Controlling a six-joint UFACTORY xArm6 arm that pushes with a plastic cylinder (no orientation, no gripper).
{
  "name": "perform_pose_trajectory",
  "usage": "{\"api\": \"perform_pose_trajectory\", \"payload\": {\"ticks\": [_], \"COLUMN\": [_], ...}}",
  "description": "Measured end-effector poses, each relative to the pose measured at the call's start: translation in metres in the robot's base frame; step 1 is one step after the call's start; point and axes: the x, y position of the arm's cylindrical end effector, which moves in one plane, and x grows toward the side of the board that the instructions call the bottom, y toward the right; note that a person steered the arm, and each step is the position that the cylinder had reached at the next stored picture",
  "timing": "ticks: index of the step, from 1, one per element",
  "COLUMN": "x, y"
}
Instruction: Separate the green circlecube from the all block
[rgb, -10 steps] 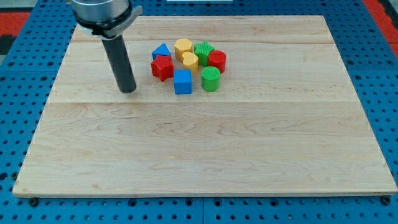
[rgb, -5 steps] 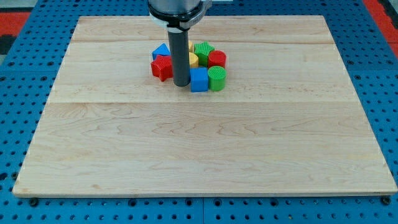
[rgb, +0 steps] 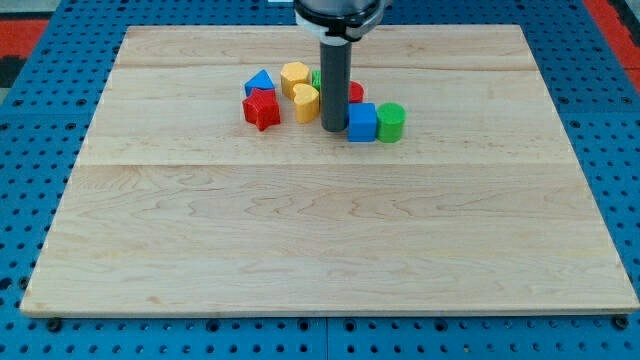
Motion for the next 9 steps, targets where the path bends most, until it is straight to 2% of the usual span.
{"api": "perform_pose_trajectory", "payload": {"ticks": [5, 7, 9], "x": [-0.003, -0.009, -0.039], "y": [0.072, 0.073, 0.072]}}
